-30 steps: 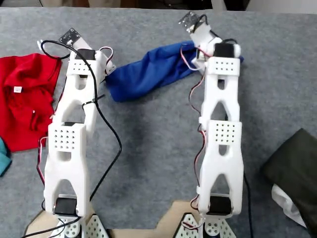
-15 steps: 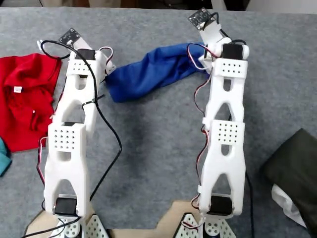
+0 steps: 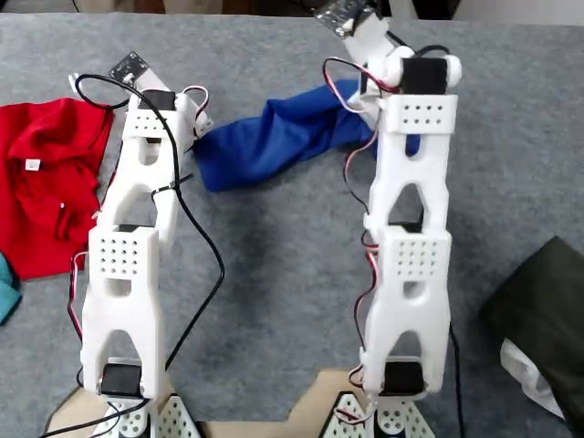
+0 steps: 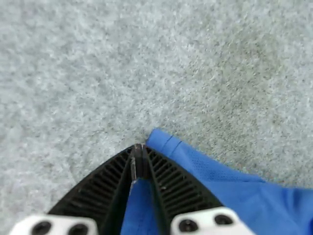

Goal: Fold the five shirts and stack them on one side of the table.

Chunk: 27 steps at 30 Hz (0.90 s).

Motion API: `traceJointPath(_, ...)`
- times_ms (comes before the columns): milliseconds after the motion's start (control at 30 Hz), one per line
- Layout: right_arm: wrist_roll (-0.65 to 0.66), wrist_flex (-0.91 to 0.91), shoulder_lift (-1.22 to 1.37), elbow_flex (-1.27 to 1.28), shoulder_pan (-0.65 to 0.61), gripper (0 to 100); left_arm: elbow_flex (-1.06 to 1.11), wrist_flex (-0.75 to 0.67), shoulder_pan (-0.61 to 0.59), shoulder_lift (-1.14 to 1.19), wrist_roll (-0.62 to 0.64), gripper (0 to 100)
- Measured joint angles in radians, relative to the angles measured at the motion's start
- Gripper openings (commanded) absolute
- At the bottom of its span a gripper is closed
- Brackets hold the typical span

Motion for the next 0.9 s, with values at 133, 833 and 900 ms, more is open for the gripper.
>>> traceJointPath(133, 0.0, 0.0, -0.209, 0.307, -0.029, 0.5, 0.0, 0.0, 0.0, 0.0, 0.0, 2)
traceJointPath(833, 0.077, -0.002, -1.053, 1.215, -0.072, 0.5, -0.054, 0.0, 0.0, 0.072, -0.009, 2)
traceJointPath(900, 0.092, -0.049, -1.046, 1.292, -0.06, 0.5, -0.06, 0.0, 0.0, 0.08, -0.02, 2)
